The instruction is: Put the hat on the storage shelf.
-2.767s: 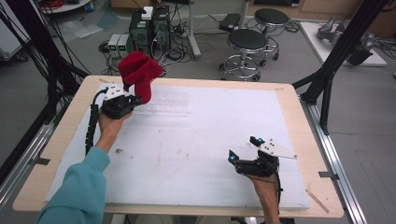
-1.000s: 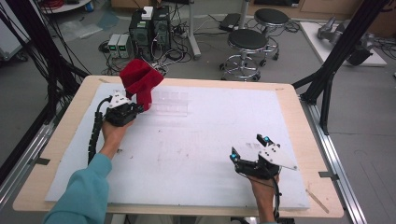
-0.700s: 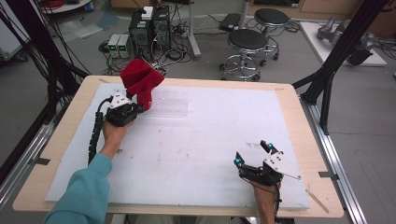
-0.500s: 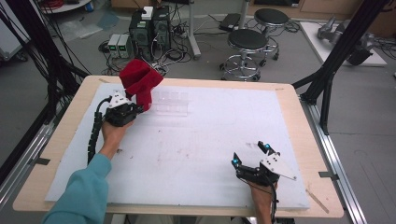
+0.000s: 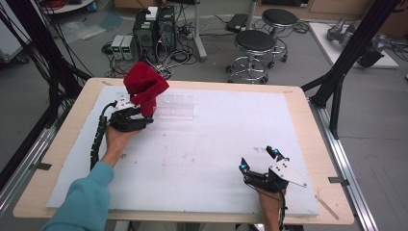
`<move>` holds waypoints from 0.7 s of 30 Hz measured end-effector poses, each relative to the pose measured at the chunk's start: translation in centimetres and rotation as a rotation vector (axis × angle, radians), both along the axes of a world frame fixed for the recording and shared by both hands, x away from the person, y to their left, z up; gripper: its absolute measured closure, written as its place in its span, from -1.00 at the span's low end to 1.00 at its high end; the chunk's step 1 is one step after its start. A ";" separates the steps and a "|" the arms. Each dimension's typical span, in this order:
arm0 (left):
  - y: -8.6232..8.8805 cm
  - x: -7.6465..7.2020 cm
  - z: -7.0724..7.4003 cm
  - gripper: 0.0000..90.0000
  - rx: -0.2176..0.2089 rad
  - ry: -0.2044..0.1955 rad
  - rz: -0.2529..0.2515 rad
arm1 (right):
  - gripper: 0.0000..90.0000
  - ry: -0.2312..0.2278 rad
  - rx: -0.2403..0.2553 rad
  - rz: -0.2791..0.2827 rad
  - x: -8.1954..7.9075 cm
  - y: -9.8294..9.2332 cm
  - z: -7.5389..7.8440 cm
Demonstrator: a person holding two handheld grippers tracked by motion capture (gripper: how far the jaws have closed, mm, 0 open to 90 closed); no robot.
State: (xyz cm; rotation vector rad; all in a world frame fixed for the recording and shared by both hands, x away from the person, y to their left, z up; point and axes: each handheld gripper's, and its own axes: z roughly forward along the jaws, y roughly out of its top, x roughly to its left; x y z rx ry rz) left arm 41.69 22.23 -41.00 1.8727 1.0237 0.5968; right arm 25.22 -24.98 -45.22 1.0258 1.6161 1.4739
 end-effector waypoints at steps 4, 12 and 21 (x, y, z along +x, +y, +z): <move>-0.1 -0.6 0.1 -0.55 -0.041 0.014 -0.015 | -0.99 -0.014 0.010 0.001 -0.1 -0.1 -0.1; 2.2 -4.4 -0.2 -0.62 -0.034 -0.077 -0.067 | -0.99 -0.029 0.020 0.011 -0.2 -0.3 -0.1; 6.3 -12.0 -1.8 -0.61 -0.105 -0.301 -0.112 | -0.99 -0.029 0.014 0.014 -0.2 -0.2 -0.1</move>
